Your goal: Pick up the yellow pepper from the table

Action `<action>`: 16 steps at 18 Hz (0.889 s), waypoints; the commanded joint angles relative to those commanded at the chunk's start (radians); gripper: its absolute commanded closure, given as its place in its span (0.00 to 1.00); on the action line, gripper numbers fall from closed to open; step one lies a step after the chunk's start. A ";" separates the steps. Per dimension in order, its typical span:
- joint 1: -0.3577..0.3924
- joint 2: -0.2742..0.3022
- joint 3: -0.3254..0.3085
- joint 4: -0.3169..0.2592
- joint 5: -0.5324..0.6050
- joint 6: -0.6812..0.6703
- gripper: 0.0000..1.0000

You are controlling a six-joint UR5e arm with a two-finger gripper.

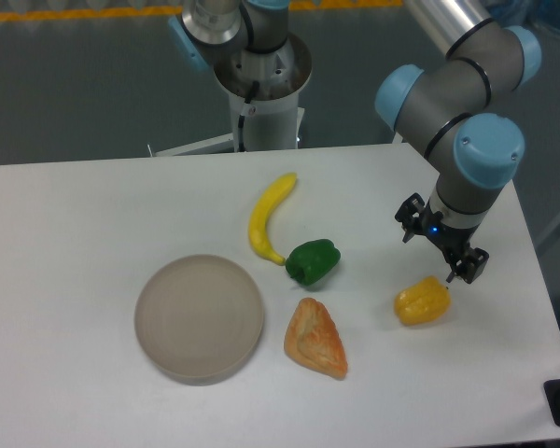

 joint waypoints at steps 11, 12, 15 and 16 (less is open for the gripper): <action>0.002 -0.014 0.006 0.003 0.002 -0.003 0.00; 0.002 -0.017 0.014 0.003 0.003 0.005 0.00; -0.005 -0.046 0.017 0.067 0.003 -0.012 0.00; -0.009 -0.060 0.017 0.093 0.005 -0.015 0.00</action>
